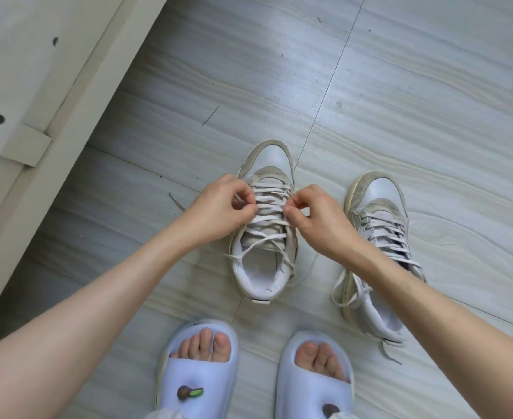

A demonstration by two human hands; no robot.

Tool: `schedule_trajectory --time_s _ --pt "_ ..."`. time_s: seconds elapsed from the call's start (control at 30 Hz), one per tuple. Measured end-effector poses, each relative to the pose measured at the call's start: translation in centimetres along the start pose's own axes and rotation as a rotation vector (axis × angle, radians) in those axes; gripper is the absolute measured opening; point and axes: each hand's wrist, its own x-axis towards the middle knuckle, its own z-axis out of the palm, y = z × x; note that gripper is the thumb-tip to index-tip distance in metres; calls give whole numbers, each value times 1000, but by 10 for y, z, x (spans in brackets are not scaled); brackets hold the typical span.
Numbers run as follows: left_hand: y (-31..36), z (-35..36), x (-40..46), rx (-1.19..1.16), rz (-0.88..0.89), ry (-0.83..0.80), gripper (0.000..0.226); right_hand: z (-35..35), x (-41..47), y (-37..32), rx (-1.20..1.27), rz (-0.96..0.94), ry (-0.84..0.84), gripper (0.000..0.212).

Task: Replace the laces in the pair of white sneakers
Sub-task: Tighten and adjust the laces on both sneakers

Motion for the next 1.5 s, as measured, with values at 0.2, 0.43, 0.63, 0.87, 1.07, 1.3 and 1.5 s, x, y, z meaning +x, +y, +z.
schedule_trajectory --time_s 0.2,0.43,0.63,0.87,1.07,1.3,1.5 --pt "-11 0 -15 -200 -44 81 16 3 -12 5 208 -25 89 5" --pt "-5 9 -20 -8 76 29 11 6 -15 0 -47 -112 35 9" --pt "-3 2 -18 -102 9 4 20 6 -15 0 -20 -131 64 6" --pt "-9 -2 -26 -289 -111 4 18 12 -30 13 77 -123 118 4" --pt "-14 -1 -35 -336 -121 43 16 15 -40 16 241 26 198 16" --pt "-20 18 -63 -43 -128 -16 50 35 -62 17 135 172 -54 49" --pt "-21 -7 -66 251 -71 35 21 13 -64 11 -144 139 -58 37"
